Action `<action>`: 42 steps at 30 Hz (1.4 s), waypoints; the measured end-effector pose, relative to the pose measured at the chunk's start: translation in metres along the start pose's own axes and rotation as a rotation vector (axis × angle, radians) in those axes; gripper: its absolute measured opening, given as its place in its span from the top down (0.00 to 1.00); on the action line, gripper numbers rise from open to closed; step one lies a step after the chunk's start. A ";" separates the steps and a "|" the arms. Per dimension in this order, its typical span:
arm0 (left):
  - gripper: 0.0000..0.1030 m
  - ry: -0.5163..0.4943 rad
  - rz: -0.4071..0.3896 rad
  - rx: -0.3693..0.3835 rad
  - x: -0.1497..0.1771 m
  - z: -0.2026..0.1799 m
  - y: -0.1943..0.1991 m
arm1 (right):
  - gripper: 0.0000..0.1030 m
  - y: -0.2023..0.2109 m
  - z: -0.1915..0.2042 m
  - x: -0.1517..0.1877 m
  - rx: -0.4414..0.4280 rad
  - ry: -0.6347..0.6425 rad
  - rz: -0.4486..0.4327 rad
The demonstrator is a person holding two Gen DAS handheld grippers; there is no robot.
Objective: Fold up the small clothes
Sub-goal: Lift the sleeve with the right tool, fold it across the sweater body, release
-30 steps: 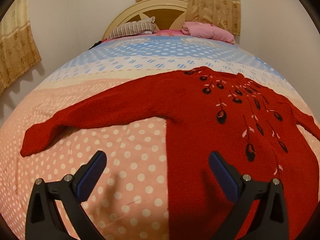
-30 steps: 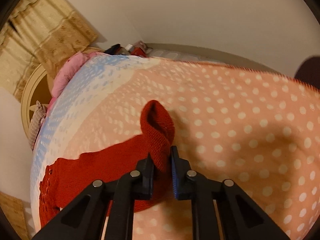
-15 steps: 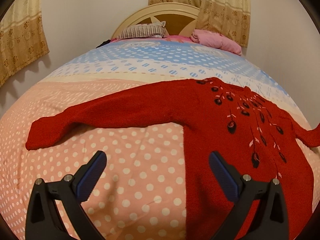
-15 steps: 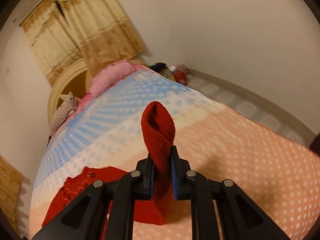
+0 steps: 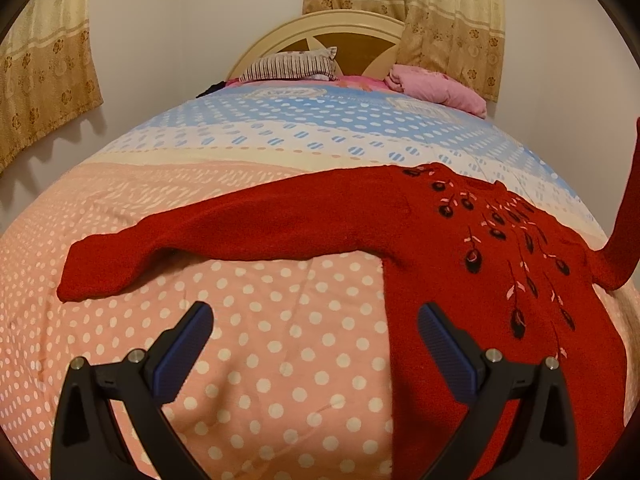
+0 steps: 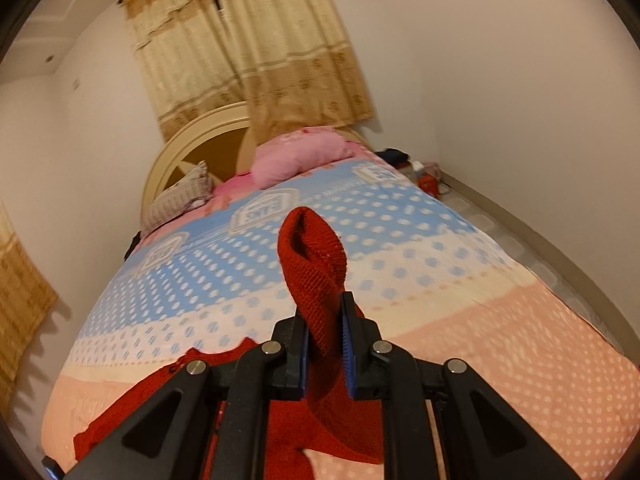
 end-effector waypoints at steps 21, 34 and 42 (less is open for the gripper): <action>0.00 0.032 0.018 0.008 -0.002 0.013 -0.006 | 0.87 -0.023 0.148 0.011 -0.161 0.193 0.010; 0.00 0.049 0.020 0.005 -0.002 0.022 -0.008 | 0.87 -0.063 0.257 0.100 -0.281 0.371 0.110; 0.00 0.045 0.028 0.006 0.000 0.022 -0.010 | 0.87 -0.114 0.303 0.210 -0.382 0.468 0.257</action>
Point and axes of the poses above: each gripper's, at about its wrist camera, not at the fingertips, and y roughly against the way its jaws point, z to its left, x to its underside, the point moved 6 cm from there along -y, roughly the way its jaws point, and after that the axes turned 2 degrees about y, right-handed, at the moved point
